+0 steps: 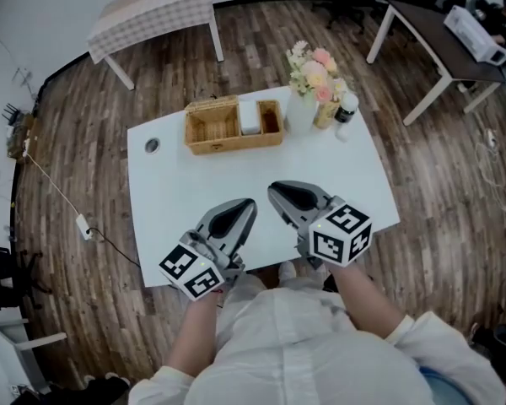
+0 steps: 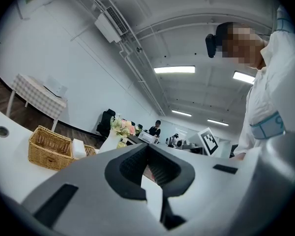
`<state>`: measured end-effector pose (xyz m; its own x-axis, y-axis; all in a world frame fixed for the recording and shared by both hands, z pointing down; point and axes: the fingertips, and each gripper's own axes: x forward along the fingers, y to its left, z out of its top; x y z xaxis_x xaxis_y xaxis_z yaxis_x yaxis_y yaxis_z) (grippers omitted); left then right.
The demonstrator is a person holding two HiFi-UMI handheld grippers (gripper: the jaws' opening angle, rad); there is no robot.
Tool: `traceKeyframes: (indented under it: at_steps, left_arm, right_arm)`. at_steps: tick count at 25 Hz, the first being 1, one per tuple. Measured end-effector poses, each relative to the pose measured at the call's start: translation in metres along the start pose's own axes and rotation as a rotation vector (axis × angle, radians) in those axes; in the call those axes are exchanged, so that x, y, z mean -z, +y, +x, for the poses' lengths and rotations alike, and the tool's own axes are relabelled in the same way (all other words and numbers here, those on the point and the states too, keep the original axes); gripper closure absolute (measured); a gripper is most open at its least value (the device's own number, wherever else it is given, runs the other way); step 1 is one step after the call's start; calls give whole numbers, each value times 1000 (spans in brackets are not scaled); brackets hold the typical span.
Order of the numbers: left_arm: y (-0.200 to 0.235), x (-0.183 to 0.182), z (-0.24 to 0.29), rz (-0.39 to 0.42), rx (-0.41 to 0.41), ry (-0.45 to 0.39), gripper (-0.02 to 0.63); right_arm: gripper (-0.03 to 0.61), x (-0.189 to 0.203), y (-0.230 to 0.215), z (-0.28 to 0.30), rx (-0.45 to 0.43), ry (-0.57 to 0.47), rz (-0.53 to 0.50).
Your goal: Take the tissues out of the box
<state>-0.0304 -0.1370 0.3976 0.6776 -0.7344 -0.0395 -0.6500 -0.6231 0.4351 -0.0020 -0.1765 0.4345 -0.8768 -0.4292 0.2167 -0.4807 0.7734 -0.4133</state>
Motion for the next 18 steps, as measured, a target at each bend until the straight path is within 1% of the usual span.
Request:
traceKeyframes:
  at_steps: [5,11,15,18]
  left_arm:
    - [21,-17,2,-5,44,10,612]
    - [48,-22,-2,-25,67,28,612]
    - [63,-23,-3,-33,78,44,612]
    - [72,-24,-3,-37,83,51,612]
  right_arm:
    - [541,-14,-6,21,47,-17,11]
    - [541,-19,-17,50,103,-18,22]
    - [537,-21,-30,69,140,-7,3]
    - [513,-23,-43,84,167,11,-19]
